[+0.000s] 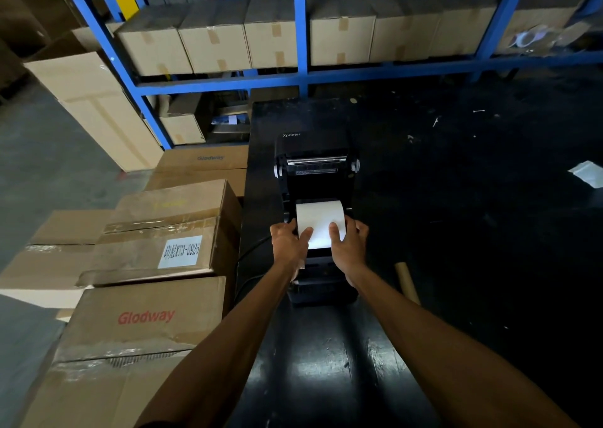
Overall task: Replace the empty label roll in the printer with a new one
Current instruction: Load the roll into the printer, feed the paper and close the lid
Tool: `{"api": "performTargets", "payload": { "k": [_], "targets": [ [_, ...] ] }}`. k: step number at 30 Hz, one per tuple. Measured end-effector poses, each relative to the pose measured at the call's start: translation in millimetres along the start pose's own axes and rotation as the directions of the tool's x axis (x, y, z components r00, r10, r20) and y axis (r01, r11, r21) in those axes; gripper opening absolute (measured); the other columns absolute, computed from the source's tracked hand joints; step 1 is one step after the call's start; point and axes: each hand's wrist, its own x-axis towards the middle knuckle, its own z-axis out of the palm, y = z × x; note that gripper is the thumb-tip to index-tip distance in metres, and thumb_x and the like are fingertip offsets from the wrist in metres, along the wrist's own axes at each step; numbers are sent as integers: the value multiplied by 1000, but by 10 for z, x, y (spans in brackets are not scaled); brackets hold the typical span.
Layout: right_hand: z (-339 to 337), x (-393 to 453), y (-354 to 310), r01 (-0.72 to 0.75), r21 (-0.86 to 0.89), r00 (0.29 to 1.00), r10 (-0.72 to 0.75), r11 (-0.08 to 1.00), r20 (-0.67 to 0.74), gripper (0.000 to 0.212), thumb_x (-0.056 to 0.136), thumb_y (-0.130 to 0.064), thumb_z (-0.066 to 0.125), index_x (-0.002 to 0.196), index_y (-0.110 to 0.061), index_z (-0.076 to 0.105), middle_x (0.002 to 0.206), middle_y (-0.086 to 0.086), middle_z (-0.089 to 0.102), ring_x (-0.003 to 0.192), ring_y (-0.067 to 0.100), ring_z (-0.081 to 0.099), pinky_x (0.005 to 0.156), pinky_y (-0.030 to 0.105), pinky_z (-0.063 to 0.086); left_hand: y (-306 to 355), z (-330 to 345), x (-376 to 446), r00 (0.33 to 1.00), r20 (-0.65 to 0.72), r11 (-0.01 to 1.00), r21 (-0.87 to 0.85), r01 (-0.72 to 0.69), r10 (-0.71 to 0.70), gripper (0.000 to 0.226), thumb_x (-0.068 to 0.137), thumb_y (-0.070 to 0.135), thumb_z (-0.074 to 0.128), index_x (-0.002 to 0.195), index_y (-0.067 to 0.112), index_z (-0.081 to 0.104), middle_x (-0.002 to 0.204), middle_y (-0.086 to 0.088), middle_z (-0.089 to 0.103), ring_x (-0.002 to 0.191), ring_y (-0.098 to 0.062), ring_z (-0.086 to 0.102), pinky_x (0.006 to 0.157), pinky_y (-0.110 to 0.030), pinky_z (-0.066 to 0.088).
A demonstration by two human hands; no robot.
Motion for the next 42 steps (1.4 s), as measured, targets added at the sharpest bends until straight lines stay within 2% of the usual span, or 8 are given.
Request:
{"api": "performTargets", "payload": {
  "k": [4,10,16,21,27,31,36,42],
  "targets": [
    [11,11,-18,-16,-12,1000,16,1000,-11,46,98,-39,47,138,-16,45,146,5,27,127,24,45,101,36,44,-339,103,337,1000,-4,998,-53,21,-21,70,67,55,67,123,11,67,129,-9,59,110,-22,64,93,-38,57],
    [14,-8,25,9,-15,1000,-10,1000,-27,44,98,-37,48,137,-17,46,147,4,28,125,23,46,95,30,44,-48,3,-4,1000,2,1000,-13,0,0,45,88,31,70,125,7,63,133,-5,48,101,-18,62,90,-32,56],
    [32,14,37,13,-35,999,-14,999,-29,46,98,-39,48,137,-15,45,145,5,28,123,23,47,95,30,44,-77,-13,96,1000,10,1000,-4,-8,8,52,85,32,74,128,5,62,133,-10,54,99,-16,65,87,-28,57],
    [16,10,58,34,-52,999,-35,998,-19,47,98,-39,47,137,-14,44,147,3,27,125,24,47,101,36,46,-100,-13,94,1000,-6,1000,-10,-5,4,48,85,31,74,125,6,64,130,-9,58,92,-13,67,73,-16,53],
    [5,-27,76,39,-18,999,-39,999,-13,46,98,-35,49,139,-15,44,149,3,27,126,21,46,97,28,43,-110,60,-3,1000,-7,1000,-8,-14,13,47,92,18,67,132,-3,54,138,-9,37,98,-16,54,83,-21,46],
    [14,-13,57,24,-25,1000,-25,999,-14,47,98,-36,49,139,-14,43,150,4,26,127,23,46,100,33,45,-101,63,41,1000,-27,1000,-4,-8,8,48,91,20,69,130,-4,56,136,-9,38,99,-17,55,85,-20,46],
    [18,5,35,1,-38,1000,-2,999,-21,47,98,-37,48,138,-14,44,150,2,27,129,23,45,103,35,44,-126,26,133,1000,-16,1000,19,3,-2,50,82,30,77,123,3,65,132,-12,57,105,-21,66,87,-29,58],
    [0,-35,75,32,-63,999,-34,998,-27,44,97,-33,51,135,-10,47,146,4,31,124,23,49,99,31,45,-117,41,-3,999,-11,996,81,-47,48,40,89,18,71,123,-1,63,135,-12,44,109,-27,58,84,-24,49]
  ]
}}
